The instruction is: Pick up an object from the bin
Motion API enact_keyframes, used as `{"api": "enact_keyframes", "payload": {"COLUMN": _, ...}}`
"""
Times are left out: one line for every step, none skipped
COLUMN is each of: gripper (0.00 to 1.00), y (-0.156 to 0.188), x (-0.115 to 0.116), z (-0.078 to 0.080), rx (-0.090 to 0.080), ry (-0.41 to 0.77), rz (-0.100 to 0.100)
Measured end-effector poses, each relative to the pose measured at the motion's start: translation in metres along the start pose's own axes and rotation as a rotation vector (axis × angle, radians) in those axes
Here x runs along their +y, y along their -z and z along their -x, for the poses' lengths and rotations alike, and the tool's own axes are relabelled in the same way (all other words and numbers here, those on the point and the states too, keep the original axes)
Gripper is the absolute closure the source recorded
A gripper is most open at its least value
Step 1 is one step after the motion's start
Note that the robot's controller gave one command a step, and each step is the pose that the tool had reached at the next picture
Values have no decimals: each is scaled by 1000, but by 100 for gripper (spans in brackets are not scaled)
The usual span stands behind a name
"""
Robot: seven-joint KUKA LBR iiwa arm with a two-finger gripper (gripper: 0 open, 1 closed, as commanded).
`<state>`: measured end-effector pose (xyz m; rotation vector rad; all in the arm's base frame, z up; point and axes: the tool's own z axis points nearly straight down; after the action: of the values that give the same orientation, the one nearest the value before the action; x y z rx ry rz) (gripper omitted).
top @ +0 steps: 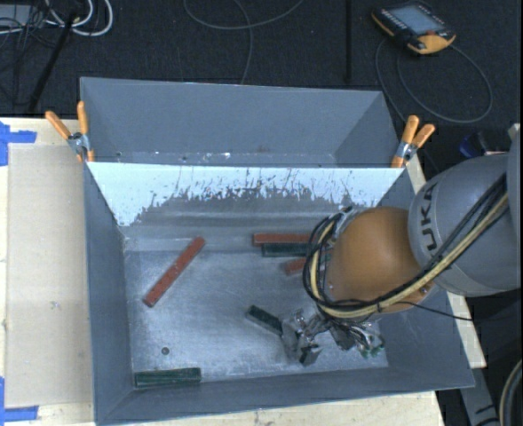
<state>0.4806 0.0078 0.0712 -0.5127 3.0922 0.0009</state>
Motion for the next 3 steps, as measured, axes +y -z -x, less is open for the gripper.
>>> {"api": "enact_keyframes", "payload": {"gripper": 100, "y": 5, "x": -45, "z": -7, "rx": 6, "ry": 31, "rz": 3}}
{"api": "enact_keyframes", "payload": {"gripper": 0, "y": 34, "x": -61, "z": -28, "rx": 8, "ry": -12, "rz": 2}}
{"api": "enact_keyframes", "payload": {"gripper": 0, "y": 34, "x": -61, "z": -28, "rx": 8, "ry": -13, "rz": 2}}
